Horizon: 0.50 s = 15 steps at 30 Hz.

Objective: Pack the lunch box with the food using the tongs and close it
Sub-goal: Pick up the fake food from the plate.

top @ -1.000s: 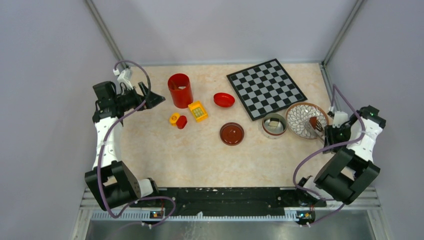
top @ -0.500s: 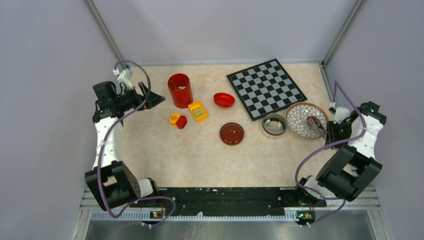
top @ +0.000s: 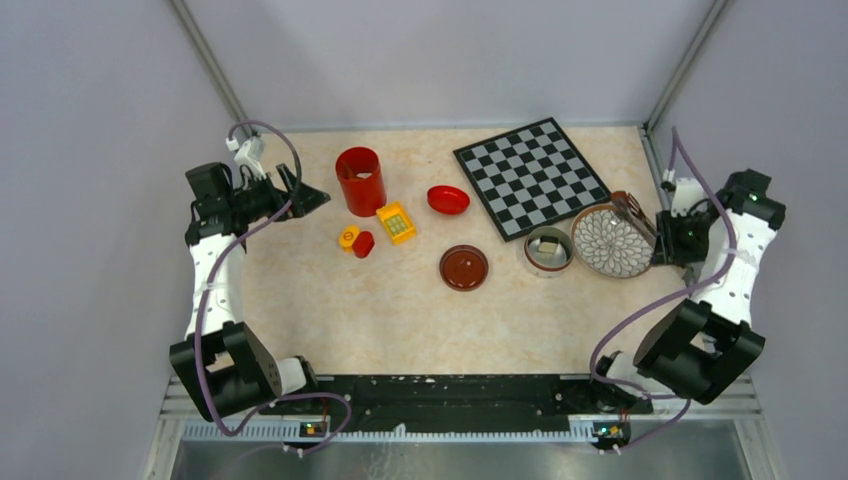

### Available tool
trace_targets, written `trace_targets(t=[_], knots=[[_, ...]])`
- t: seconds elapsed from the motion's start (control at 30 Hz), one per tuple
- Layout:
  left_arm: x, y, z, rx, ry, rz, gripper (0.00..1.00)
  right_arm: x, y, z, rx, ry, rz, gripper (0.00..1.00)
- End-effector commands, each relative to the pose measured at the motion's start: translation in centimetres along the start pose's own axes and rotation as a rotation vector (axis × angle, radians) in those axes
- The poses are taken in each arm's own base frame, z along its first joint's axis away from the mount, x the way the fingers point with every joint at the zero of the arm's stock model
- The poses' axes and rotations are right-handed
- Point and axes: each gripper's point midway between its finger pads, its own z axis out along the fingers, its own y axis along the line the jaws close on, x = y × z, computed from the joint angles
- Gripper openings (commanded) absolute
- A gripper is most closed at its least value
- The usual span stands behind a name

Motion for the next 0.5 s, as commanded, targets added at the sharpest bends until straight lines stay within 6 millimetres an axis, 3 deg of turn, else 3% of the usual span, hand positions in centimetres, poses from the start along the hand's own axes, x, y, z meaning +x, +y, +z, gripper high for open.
trace_targets(t=[0.0, 0.3, 0.47], knots=[[-0.2, 0.3, 0.0, -0.003, -0.016, 0.018, 0.99, -6.0, 3.9, -2.4, -0.054, -0.16, -0.119, 0.0], [0.4, 1.1, 0.1, -0.03, -0.004, 0.018, 0.99, -16.8, 15.6, -3.0, -0.217, -0.365, -0.344, 0.0], [0.4, 1.4, -0.1, -0.055, 0.003, 0.036, 0.99, -20.4, 23.5, -1.8, -0.315, -0.434, -0.479, 0.0]])
